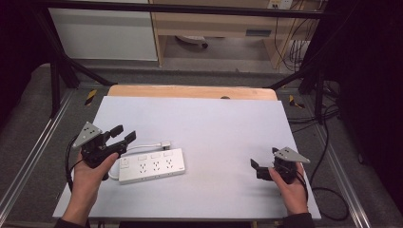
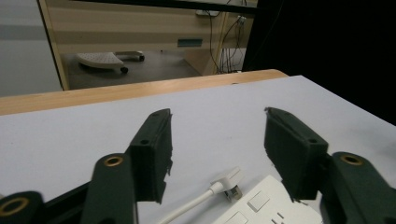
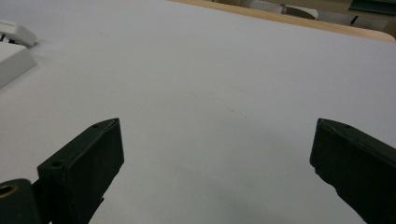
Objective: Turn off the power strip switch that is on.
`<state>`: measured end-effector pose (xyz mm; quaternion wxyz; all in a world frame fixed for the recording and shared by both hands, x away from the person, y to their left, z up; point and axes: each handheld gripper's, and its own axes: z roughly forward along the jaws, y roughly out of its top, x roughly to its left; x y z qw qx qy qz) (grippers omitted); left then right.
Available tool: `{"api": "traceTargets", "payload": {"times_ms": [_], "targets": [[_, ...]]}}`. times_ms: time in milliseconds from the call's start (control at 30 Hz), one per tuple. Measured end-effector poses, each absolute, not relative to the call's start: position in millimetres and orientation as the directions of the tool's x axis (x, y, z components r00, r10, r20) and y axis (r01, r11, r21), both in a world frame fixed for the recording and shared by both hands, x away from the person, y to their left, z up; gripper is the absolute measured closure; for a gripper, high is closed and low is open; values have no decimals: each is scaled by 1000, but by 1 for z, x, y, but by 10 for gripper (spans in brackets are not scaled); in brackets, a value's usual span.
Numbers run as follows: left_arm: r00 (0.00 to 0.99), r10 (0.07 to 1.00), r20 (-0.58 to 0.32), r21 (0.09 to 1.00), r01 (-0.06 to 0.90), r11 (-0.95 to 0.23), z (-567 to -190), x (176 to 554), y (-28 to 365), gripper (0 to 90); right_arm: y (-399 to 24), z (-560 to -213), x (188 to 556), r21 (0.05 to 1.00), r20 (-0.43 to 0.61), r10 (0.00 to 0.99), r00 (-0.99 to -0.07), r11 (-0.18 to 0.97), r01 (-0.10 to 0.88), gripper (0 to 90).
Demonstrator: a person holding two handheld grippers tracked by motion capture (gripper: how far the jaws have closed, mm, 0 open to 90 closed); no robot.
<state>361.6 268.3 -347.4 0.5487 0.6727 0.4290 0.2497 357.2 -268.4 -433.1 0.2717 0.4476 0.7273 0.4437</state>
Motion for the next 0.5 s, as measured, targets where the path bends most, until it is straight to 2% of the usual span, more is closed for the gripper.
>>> {"api": "traceTargets", "payload": {"times_ms": [167,233,500], "targets": [[511,849,-135,953,302,-30,-349,362,270,505,-268,-434,358,887,-4,891,-453,213,410,35],[514,847,-133,956,293,-29,-349,361,270,575,-269,-434,359,885,-5,891,-454,215,413,35],[531,835,-145,955,295,-21,-354,360,269,750,-269,-434,359,888,-9,891,-455,216,406,35]]}}
